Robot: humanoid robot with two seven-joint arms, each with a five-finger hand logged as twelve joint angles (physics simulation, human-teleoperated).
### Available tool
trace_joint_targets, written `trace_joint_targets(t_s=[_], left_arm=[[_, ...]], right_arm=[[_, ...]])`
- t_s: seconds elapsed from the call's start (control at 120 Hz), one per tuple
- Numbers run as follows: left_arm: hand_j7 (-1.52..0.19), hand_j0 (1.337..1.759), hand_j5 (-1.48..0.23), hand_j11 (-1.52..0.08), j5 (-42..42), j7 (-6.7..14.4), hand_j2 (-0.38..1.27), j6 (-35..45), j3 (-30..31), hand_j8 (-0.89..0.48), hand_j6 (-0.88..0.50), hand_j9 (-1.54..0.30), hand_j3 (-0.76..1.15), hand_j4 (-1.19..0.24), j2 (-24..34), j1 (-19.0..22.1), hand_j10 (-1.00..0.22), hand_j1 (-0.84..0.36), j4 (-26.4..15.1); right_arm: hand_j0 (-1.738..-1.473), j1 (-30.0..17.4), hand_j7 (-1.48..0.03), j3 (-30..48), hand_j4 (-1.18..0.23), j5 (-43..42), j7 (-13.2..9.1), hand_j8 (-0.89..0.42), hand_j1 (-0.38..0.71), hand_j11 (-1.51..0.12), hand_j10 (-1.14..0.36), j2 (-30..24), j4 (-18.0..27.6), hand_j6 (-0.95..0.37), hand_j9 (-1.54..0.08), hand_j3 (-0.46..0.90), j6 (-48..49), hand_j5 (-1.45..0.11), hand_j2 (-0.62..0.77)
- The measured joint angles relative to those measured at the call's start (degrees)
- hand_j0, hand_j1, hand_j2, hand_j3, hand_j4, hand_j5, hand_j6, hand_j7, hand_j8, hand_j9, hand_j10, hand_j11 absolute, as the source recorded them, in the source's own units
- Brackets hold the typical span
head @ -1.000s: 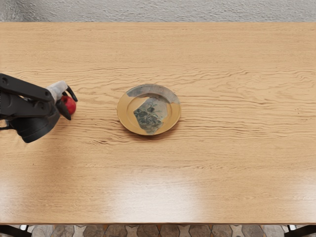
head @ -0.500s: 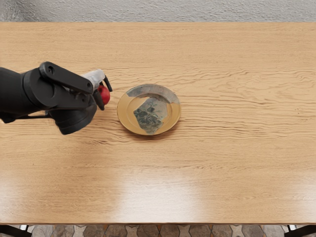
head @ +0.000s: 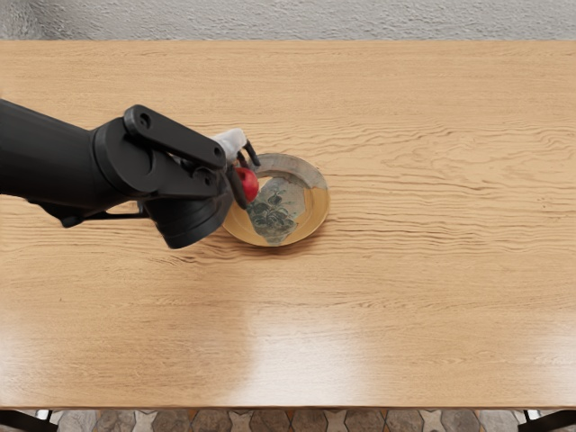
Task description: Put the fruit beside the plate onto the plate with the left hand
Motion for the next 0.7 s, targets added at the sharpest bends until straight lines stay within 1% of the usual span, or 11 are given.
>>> trace_joint_targets(t_s=[0.083,0.167,0.242,0.325,0.425,0.492,0.55,0.7], left_arm=[[-0.42,1.658,-0.42,-0.42,0.1,-0.1,0.11,-0.6,-0.7,-0.28,-0.27,-0.42,0.0,-0.31,0.0,0.1,-0.32,-0.01,0.4],[-0.28,1.658,-0.29,-0.28,0.2,-0.1,0.08,-2.2,-1.0,-0.19,-0.19,-0.28,0.0,-0.21,0.0,0.7,-0.22,0.11,1.5],[-0.2,1.658,-0.21,-0.2,0.2,-0.1,0.05,-3.1,-2.0,-0.14,-0.13,-0.2,0.0,-0.15,3.3,1.6,-0.15,0.18,2.6],[-0.14,1.658,-0.14,-0.14,0.3,-0.2,0.04,-3.6,-3.4,-0.09,-0.09,-0.14,0.0,-0.11,8.8,2.5,-0.11,0.23,3.3],[-0.09,1.658,-0.09,-0.09,0.3,-0.3,0.02,-5.5,-5.2,-0.06,-0.06,-0.09,0.0,-0.07,15.8,2.6,-0.07,0.27,3.6],[-0.07,1.658,-0.07,-0.07,0.3,-0.3,0.02,-8.9,-6.9,-0.05,-0.05,-0.07,0.0,-0.05,22.4,2.7,-0.06,0.29,3.7],[-0.06,1.658,-0.06,-0.06,0.3,-0.4,0.01,-12.4,-9.3,-0.04,-0.04,-0.06,0.0,-0.04,28.1,4.1,-0.05,0.3,3.8],[-0.04,1.658,-0.04,-0.04,0.6,-0.5,0.01,-20.3,-15.3,-0.03,-0.03,-0.04,0.0,-0.03,37.6,7.8,-0.03,0.32,3.8]], right_arm=[[-1.658,0.0,0.0,0.0,0.0,0.0,0.0,0.0,-0.35,0.0,0.0,0.0,0.0,0.0,0.0,0.0,0.0,0.0,0.0],[-1.658,0.0,0.0,0.0,0.0,0.0,0.0,0.0,-0.35,0.0,0.0,0.0,0.0,0.0,0.0,0.0,0.0,0.0,0.0],[-1.658,0.0,0.0,0.0,0.0,0.0,0.0,0.0,-0.35,0.0,0.0,0.0,0.0,0.0,0.0,0.0,0.0,0.0,0.0],[-1.658,0.0,0.0,0.0,0.0,0.0,0.0,0.0,-0.35,0.0,0.0,0.0,0.0,0.0,0.0,0.0,0.0,0.0,0.0],[-1.658,0.0,0.0,0.0,0.0,0.0,0.0,0.0,-0.35,0.0,0.0,0.0,0.0,0.0,0.0,0.0,0.0,0.0,0.0],[-1.658,0.0,0.0,0.0,0.0,0.0,0.0,0.0,-0.35,0.0,0.0,0.0,0.0,0.0,0.0,0.0,0.0,0.0,0.0],[-1.658,0.0,0.0,0.0,0.0,0.0,0.0,0.0,-0.35,0.0,0.0,0.0,0.0,0.0,0.0,0.0,0.0,0.0,0.0],[-1.658,0.0,0.0,0.0,0.0,0.0,0.0,0.0,-0.35,0.0,0.0,0.0,0.0,0.0,0.0,0.0,0.0,0.0,0.0]])
